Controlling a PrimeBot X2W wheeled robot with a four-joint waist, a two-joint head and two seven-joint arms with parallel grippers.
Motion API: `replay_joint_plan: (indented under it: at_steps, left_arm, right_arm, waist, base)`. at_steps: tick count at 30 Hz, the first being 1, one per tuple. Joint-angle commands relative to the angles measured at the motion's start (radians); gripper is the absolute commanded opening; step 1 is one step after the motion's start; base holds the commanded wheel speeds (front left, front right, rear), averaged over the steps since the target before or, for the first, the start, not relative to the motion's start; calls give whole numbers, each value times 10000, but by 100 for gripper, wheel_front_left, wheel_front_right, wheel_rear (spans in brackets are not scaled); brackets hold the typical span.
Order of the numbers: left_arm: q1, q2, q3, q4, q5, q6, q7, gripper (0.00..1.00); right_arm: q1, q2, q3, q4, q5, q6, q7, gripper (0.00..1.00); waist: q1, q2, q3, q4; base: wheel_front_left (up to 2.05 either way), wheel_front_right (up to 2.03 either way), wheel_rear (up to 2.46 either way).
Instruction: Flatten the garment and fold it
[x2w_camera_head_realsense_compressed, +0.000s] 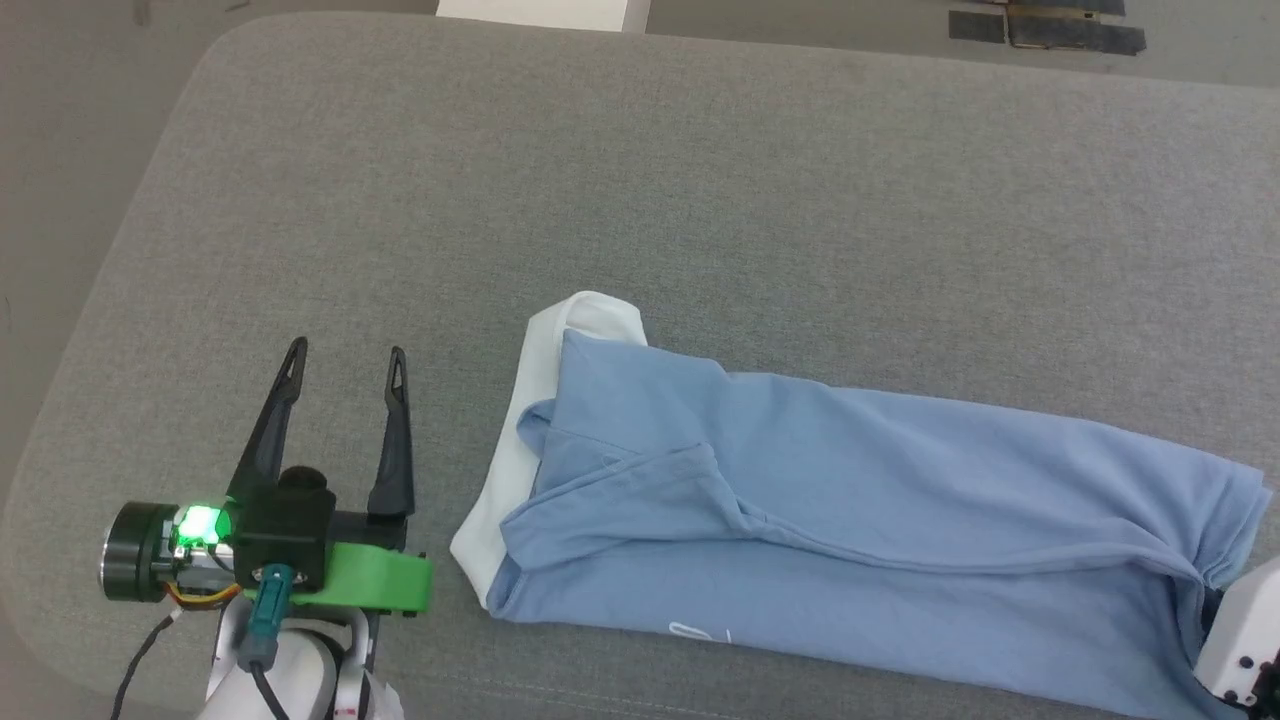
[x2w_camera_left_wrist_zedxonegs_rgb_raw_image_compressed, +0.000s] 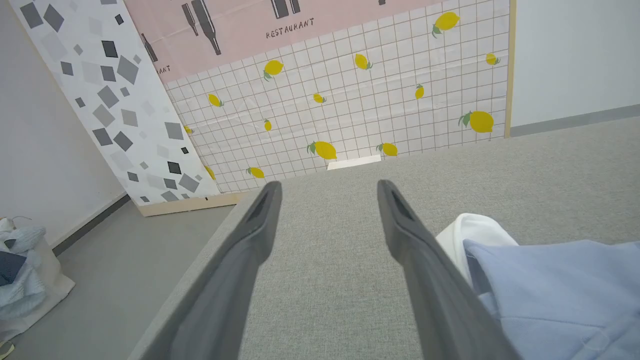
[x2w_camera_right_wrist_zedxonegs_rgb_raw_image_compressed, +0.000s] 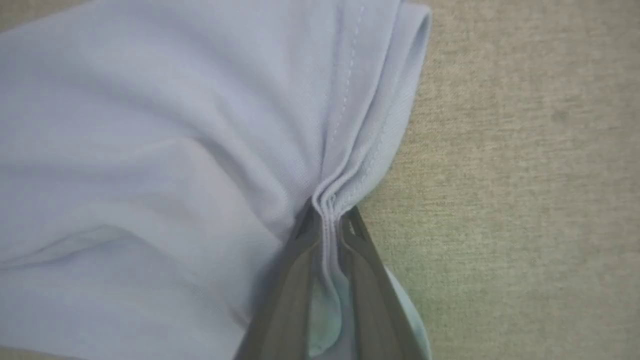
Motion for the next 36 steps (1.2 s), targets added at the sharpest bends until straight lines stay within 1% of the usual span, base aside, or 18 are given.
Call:
replay_joint_plan:
  at_steps: [1, 6, 11, 14, 18, 22, 30, 36]
  left_arm:
    - [155, -85, 98, 29, 168, -97, -45, 100]
    - [182, -243, 312, 99, 274, -356, -45, 100]
    - [210, -407, 472, 189, 408, -579, -45, 100]
    - [280, -480, 560, 264, 460, -692, -45, 100]
    - [385, -568, 680, 412, 499, -842, -45, 100]
    - [495, -677, 713, 539, 544, -1005, -45, 100]
    - [709, -896, 738, 740, 616, -1238, -45, 100]
    - [700, -1020, 766, 764, 690, -1414, -45, 100]
  right_arm:
    - [149, -82, -56, 140, 22, 63, -159, 0]
    - [-140, -814, -762, 415, -116, 63, -765, 0]
    - [-343, -1660, -1390, 1154, -623, 63, -1481, 0]
    - [-433, -1871, -1422, 1537, -668, 63, -1755, 0]
    - [-386, -1965, -956, 1488, -365, 63, -1769, 0]
    - [-90, -2027, -228, 902, 49, 63, -1485, 0]
    - [517, -1991, 1390, -1274, 1073, 63, -156, 0]
    - [497, -1510, 2527, -2825, 1693, 63, 1092, 0]
  waist:
    - [0, 0, -59, -47]
    - [0, 0, -91, -102]
    - [0, 0, -139, -110]
    - [0, 0, -254, -122]
    - [0, 0, -473, -157]
    - [0, 0, -749, -178]
    - [0, 0, -1151, -152]
    - [0, 0, -1159, 67]
  base:
    - [0, 0, 0]
    - [0, 0, 0]
    - [0, 0, 0]
    - [0, 0, 0]
    - [0, 0, 0]
    - [0, 0, 0]
    - [0, 0, 0]
    - [0, 0, 0]
